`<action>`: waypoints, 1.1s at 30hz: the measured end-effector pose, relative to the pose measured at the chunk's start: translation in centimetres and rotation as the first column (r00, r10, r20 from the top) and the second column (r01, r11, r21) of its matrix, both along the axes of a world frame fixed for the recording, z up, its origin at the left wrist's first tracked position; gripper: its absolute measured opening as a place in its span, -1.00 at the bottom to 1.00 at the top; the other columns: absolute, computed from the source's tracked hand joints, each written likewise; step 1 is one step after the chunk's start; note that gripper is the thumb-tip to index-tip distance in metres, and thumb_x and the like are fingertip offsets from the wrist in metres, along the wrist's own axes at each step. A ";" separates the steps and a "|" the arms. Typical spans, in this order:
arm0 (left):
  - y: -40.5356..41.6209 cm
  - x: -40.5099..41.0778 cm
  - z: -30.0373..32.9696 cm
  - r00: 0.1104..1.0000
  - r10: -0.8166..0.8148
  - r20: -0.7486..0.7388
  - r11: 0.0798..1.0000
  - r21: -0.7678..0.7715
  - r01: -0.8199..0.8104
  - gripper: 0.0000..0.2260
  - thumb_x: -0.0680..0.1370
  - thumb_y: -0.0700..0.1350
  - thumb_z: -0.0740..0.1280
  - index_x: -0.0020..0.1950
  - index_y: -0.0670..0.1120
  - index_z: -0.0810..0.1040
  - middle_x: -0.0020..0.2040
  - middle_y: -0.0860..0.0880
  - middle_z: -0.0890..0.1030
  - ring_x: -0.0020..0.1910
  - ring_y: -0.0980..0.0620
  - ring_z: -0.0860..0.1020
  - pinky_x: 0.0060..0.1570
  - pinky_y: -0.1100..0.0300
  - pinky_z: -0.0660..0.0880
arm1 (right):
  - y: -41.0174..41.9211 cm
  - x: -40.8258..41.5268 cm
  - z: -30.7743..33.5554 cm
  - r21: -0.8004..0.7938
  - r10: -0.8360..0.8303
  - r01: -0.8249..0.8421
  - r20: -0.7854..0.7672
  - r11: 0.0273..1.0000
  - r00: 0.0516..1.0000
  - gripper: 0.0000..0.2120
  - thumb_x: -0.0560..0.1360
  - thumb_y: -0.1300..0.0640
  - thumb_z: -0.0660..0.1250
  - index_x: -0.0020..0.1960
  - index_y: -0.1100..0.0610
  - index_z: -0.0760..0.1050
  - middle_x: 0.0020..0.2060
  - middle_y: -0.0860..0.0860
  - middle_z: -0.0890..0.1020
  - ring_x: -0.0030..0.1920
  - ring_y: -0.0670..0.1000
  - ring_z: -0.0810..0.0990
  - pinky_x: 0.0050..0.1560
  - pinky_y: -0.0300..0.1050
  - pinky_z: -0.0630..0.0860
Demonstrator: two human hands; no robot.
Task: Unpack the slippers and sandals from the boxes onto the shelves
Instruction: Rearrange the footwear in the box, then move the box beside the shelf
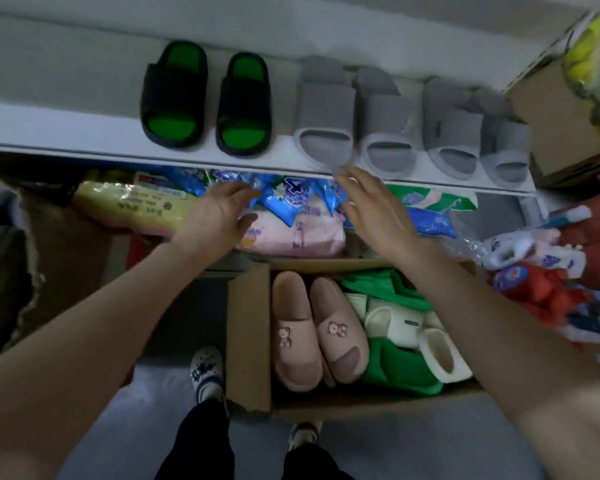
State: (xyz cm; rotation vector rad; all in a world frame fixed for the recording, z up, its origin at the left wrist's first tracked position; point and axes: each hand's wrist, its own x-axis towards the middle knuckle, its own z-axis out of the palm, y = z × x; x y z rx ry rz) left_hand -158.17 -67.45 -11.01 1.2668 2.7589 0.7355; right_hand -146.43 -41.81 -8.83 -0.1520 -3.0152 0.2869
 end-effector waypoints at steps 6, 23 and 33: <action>2.3 13.0 -7.9 0.965 -0.035 0.259 0.985 -0.154 0.077 -0.70 0.45 -0.07 0.32 0.17 -0.07 0.58 0.11 -0.14 0.60 0.05 -0.21 0.58 -0.01 0.00 0.57 | 2.7 11.6 -8.1 -0.101 -0.012 0.035 0.219 0.994 0.976 -0.57 0.53 0.22 0.33 0.39 0.14 0.45 0.37 0.20 0.42 0.24 0.29 0.50 0.20 0.16 0.52; 4.4 21.8 -16.8 0.956 0.200 0.216 0.818 -0.574 -0.041 -0.55 0.61 0.07 0.17 0.50 0.11 0.21 0.52 -0.01 0.23 0.54 -0.10 0.03 0.50 0.02 0.05 | 0.0 14.6 -22.0 -0.236 0.064 0.152 0.712 0.960 0.699 -0.57 0.59 -0.20 0.21 0.36 0.01 0.34 0.48 0.13 0.12 0.33 0.30 0.38 0.27 0.10 0.40; 5.4 22.9 -14.0 0.896 0.151 0.418 0.937 -0.349 0.005 -0.71 0.63 -0.02 0.19 0.34 0.04 0.44 0.28 -0.03 0.53 0.32 -0.06 0.37 0.32 0.05 0.30 | 5.8 17.2 -14.7 -0.402 0.072 0.305 0.695 0.863 0.715 -0.71 0.46 -0.26 0.36 -0.20 -0.08 0.42 0.22 -0.04 0.30 0.11 0.04 0.46 0.19 -0.05 0.43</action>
